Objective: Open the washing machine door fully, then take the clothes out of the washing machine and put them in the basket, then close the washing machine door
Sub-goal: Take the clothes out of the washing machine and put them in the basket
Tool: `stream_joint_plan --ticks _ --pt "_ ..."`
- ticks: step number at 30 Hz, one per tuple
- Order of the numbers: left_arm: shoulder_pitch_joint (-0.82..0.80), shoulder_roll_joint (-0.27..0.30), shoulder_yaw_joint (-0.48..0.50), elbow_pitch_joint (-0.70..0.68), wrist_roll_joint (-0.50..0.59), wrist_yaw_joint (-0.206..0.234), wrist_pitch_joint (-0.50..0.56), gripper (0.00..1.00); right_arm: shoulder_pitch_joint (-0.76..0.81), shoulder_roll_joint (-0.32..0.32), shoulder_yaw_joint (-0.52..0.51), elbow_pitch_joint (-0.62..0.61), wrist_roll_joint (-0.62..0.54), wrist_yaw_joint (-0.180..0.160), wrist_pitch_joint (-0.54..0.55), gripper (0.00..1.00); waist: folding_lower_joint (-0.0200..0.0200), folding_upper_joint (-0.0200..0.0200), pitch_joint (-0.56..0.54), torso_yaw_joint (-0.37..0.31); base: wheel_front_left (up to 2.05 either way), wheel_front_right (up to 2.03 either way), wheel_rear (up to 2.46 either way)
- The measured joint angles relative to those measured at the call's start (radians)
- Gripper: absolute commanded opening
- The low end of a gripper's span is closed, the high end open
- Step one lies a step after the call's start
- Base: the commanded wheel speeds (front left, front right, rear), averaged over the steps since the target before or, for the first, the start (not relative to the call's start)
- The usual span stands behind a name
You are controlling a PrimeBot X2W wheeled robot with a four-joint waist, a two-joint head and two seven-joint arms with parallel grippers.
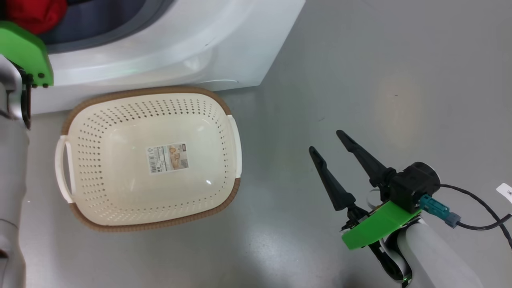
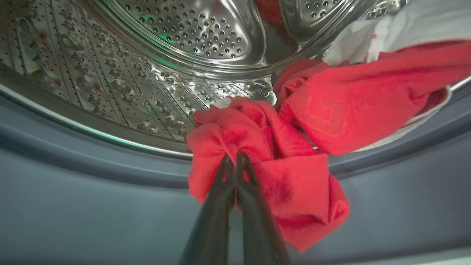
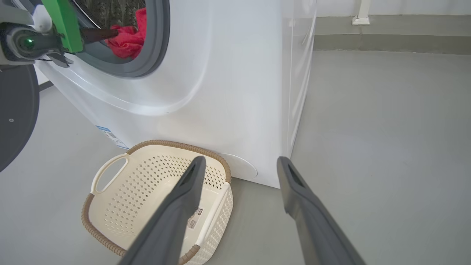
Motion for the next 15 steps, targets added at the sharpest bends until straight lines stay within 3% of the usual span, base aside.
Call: stream_joint_plan --ticks 8,15 --pt "0.064 -0.006 0.012 -0.105 -0.021 -0.019 -0.059 0.00 0.000 -0.002 -0.006 -0.001 0.000 0.000 0.000 1.00 0.0000 0.0000 -0.019 0.028 0.00 0.00 0.00" --pt "0.191 -0.009 0.041 -0.366 -0.048 -0.017 -0.059 0.00 0.001 -0.010 -0.011 -0.004 0.000 0.000 0.000 1.00 0.0000 0.0000 -0.041 0.052 0.00 0.00 0.00"
